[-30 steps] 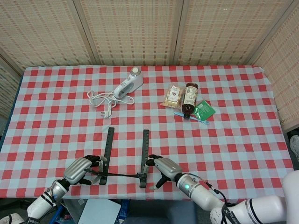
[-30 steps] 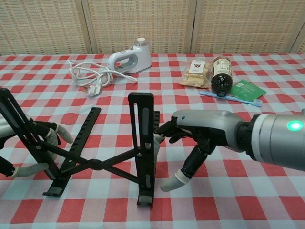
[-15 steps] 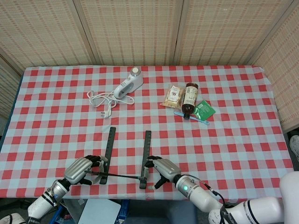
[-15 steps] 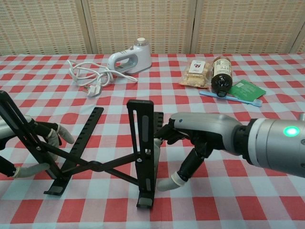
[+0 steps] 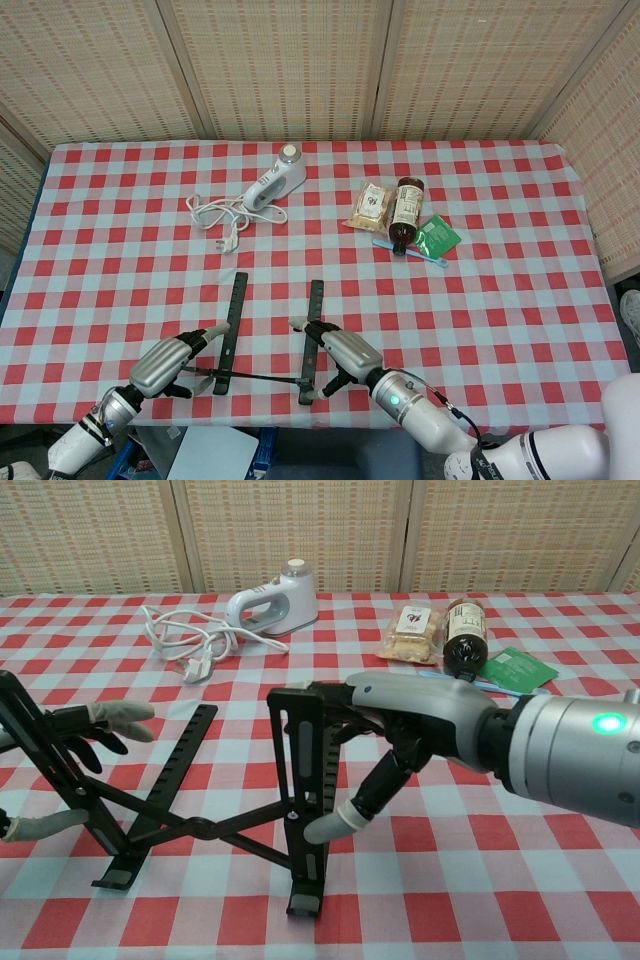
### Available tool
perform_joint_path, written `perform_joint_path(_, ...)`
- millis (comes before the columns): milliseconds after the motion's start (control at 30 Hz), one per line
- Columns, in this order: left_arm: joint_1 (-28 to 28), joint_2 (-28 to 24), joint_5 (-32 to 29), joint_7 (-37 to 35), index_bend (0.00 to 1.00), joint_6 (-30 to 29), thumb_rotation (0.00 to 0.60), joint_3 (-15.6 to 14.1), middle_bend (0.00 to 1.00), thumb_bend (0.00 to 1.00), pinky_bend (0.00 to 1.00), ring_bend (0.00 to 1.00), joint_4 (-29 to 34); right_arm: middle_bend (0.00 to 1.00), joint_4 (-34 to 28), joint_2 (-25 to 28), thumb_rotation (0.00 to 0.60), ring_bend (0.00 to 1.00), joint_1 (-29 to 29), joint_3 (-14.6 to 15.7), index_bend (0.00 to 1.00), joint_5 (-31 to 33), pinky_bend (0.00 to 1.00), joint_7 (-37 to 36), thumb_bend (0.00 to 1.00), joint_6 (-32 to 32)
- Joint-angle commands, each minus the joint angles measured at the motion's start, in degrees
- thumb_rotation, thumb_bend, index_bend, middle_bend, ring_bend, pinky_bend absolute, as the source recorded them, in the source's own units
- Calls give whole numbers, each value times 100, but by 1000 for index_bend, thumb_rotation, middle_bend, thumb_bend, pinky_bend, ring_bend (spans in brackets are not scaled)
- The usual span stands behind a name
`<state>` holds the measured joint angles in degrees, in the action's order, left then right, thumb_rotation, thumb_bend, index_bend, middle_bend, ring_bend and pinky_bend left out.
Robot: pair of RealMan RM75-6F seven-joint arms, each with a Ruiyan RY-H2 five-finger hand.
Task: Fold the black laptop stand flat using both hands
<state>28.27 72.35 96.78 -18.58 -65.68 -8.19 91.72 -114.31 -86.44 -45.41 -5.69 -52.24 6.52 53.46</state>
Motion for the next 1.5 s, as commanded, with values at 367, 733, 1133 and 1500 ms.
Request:
perform_joint_path(367, -228, -796, 142, 23, 0, -579, 600, 2, 0, 372, 196, 36, 475, 25, 566, -546, 600, 0, 151, -528, 0, 209, 14, 259, 80, 864)
perform_joint_path(733, -77, -805, 83, 636, 0, -537, 600, 388, 0, 372, 191, 34, 127, 0, 1289, -735, 600, 0, 637, -913, 0, -1695, 0, -228, 79, 2406)
perform_joint_path(1133, 715, -253, 424, 1566, 0, 69, 600, 783, 0, 373, 178, 34, -1153, 0, 973, 584, 600, 0, 336, 60, 0, -3076, 0, 649, 6, 1027)
perform_joint_path(1500, 1161, 939, 518, 2082, 0, 330, 600, 847, 0, 230, 171, 27, -2700, 0, 1817, 48, 600, 0, 224, 485, 0, -4210, 0, 1238, 0, 899)
